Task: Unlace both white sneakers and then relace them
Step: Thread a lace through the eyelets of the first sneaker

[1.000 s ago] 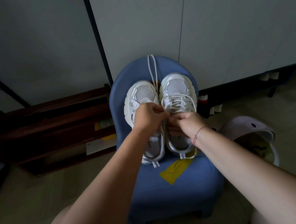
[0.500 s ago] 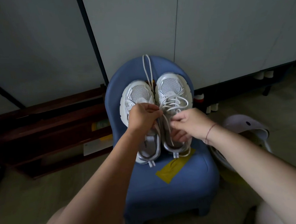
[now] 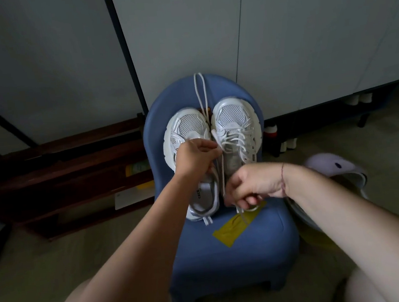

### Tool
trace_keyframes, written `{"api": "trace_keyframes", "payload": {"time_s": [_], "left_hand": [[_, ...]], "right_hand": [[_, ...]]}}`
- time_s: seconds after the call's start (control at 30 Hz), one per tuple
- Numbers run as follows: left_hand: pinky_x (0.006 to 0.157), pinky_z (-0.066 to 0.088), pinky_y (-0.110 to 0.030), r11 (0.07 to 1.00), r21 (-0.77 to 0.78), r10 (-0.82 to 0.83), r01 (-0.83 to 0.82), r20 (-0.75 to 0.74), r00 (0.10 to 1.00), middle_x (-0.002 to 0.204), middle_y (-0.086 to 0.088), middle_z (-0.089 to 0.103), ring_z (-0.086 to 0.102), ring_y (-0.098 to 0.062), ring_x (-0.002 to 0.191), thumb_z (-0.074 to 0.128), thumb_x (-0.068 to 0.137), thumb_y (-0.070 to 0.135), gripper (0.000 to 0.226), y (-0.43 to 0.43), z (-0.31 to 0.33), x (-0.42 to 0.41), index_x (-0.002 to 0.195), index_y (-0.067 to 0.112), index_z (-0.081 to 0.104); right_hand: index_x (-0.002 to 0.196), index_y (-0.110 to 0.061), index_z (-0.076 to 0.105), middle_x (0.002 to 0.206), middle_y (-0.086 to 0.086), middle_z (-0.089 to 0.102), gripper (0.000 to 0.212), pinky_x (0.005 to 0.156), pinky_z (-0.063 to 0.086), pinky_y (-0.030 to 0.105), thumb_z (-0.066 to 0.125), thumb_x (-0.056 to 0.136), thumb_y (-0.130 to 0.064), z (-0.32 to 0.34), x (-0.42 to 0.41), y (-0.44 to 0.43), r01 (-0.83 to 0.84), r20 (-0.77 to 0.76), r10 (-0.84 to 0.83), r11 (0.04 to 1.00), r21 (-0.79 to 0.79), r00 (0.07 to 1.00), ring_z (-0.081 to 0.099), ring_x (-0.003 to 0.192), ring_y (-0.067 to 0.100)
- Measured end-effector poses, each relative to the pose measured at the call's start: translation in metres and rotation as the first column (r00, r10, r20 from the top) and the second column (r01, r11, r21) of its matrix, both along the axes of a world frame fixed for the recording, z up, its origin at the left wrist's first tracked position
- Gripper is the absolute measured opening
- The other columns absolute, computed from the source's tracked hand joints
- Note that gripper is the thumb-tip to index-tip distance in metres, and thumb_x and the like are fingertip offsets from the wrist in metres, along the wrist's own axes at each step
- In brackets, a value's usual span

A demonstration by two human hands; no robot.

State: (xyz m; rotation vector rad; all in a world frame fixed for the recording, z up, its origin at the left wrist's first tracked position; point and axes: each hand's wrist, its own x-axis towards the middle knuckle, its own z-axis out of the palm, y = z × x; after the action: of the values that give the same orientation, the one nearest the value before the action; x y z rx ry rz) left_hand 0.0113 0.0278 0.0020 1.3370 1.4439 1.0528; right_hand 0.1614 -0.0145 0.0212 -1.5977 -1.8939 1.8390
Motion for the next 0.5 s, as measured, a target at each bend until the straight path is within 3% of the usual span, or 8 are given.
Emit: {"api": "trace_keyframes", "payload": {"time_s": [0.07,0.13,0.23,0.33,0.5], "left_hand": [[0.047,0.046,-0.021,1.000,-0.011,-0.008,0.008,0.025,1.000,0.068,-0.003,0.068,0.048,-0.006,0.039,0.077,0.080,0.006,0.014,0.001,-0.001,0.000,0.076,0.015,0.067],[0.046,0.045,-0.020,1.000,-0.014,-0.005,0.006,0.024,1.000,0.068,-0.003,0.068,0.048,-0.006,0.038,0.077,0.080,0.006,0.013,0.001,-0.001,0.000,0.076,0.013,0.067],[0.048,0.047,-0.021,1.000,-0.013,0.002,-0.002,0.011,1.000,0.068,-0.001,0.069,0.050,-0.008,0.043,0.078,0.079,0.008,0.013,-0.001,0.001,0.000,0.076,0.015,0.068],[0.049,0.047,-0.022,1.000,-0.006,-0.004,0.004,-0.010,1.000,0.066,0.000,0.068,0.050,-0.007,0.043,0.078,0.080,0.010,0.012,-0.002,0.002,-0.001,0.077,0.015,0.068],[0.057,0.050,-0.027,1.000,0.008,0.005,-0.004,-0.041,0.999,0.070,-0.004,0.070,0.054,-0.011,0.050,0.079,0.080,0.011,0.015,-0.003,0.003,0.000,0.073,0.017,0.067]], "right_hand": [[0.072,-0.013,0.063,0.048,-0.004,0.058,0.015,0.036,0.025,0.012,0.064,0.087,-0.012,0.002,0.004,-0.006,-0.158,0.041,0.160,0.986,-0.057,0.986,0.039,0.035,0.001],[0.073,-0.013,0.064,0.051,-0.002,0.059,0.015,0.036,0.028,0.012,0.064,0.088,-0.013,0.002,0.005,-0.007,-0.150,0.068,0.154,0.987,-0.052,0.986,0.043,0.036,0.002],[0.078,-0.008,0.059,0.055,0.004,0.060,0.016,0.033,0.034,0.013,0.056,0.093,-0.012,-0.003,0.000,-0.003,0.198,-0.023,-0.197,0.978,0.068,0.980,0.051,0.036,0.003],[0.080,-0.006,0.059,0.054,0.007,0.061,0.019,0.033,0.039,0.015,0.052,0.096,-0.015,-0.007,-0.009,0.002,0.511,-0.227,-0.472,0.844,0.164,0.852,0.055,0.036,0.007],[0.069,-0.006,0.060,0.053,0.008,0.060,0.027,0.036,0.038,0.017,0.052,0.094,-0.010,-0.017,-0.022,0.004,0.584,-0.231,-0.536,0.740,0.334,0.812,0.052,0.033,0.011]]}}
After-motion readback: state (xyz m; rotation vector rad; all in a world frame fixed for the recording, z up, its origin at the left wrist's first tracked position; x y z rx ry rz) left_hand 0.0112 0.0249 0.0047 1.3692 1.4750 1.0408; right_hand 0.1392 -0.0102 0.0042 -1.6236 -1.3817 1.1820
